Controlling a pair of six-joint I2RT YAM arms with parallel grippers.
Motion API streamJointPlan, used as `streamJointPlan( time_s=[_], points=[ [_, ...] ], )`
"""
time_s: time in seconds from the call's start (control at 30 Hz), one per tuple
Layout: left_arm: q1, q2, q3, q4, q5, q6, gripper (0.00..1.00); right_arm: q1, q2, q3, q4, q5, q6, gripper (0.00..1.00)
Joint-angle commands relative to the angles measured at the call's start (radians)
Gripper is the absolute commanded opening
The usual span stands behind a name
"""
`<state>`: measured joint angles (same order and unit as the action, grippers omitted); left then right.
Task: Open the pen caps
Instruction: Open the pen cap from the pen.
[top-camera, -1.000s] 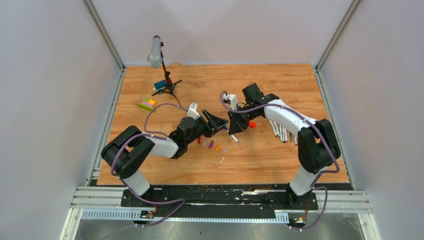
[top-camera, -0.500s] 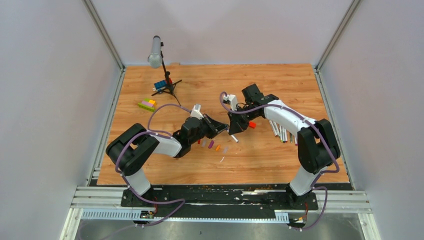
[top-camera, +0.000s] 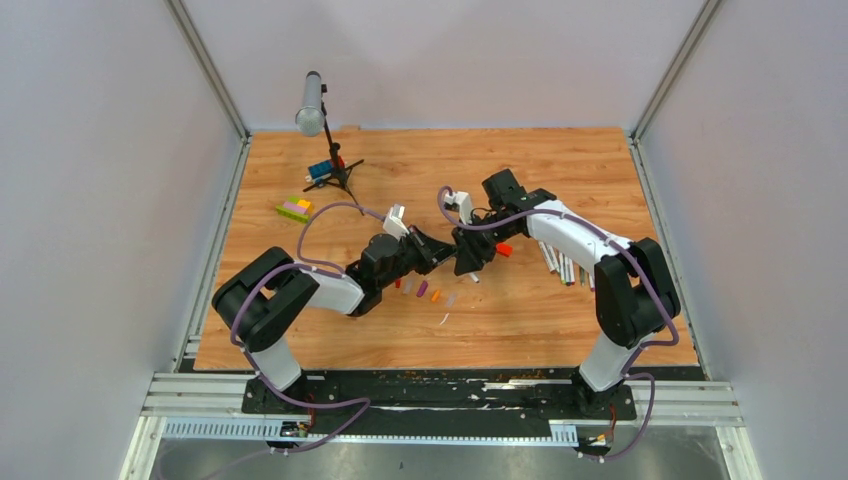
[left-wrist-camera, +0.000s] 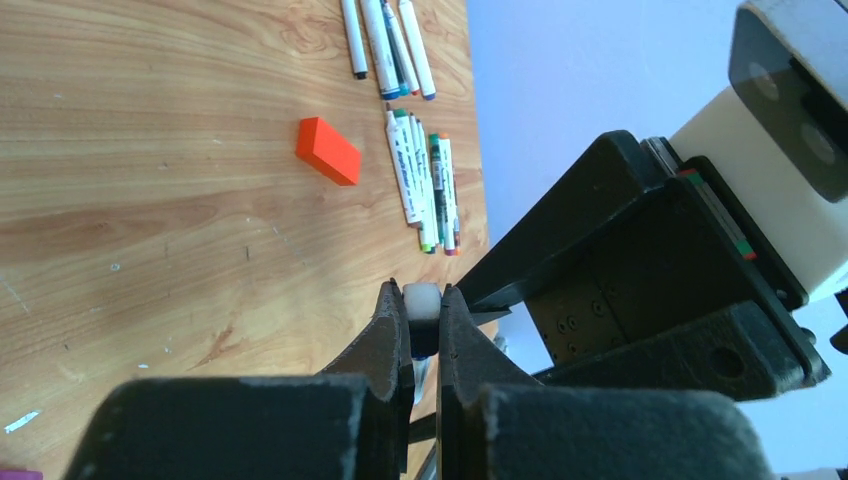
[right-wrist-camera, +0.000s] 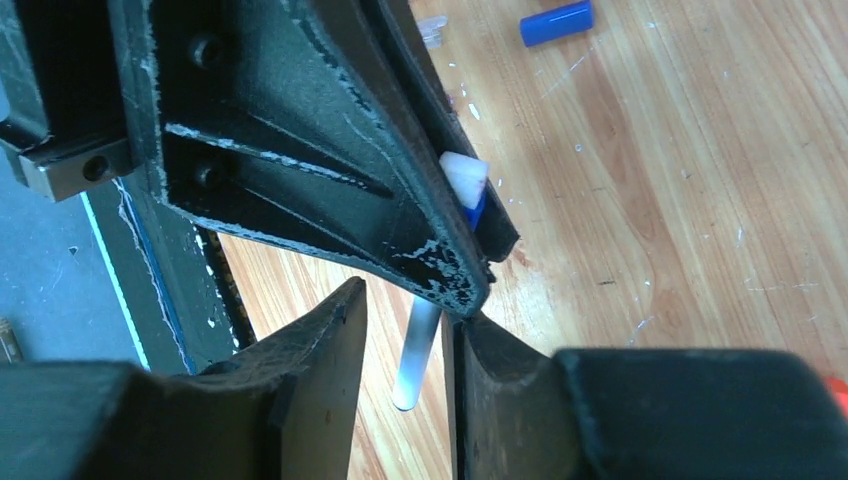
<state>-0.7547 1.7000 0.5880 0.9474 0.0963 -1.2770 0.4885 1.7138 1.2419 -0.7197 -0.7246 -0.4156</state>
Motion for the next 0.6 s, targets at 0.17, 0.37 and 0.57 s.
streamJointPlan(
  time_s=[0.17, 0.37, 0.57],
  points=[
    [0.012, -0.041, -0.038, 0.172, -0.061, 0.042, 0.0, 0.004, 0.001, 0.007, 0.0, -0.075, -0.008, 0.0],
    [0.21, -0.181, -0.163, 0.265, -0.207, -0.007, 0.0, 0.021, -0.01, -0.063, 0.007, -0.146, -0.04, 0.0],
    [0.373, -0.386, -0.201, 0.07, -0.256, 0.003, 0.0, 0.075, -0.017, -0.074, -0.026, -0.133, -0.091, 0.0]
  ],
)
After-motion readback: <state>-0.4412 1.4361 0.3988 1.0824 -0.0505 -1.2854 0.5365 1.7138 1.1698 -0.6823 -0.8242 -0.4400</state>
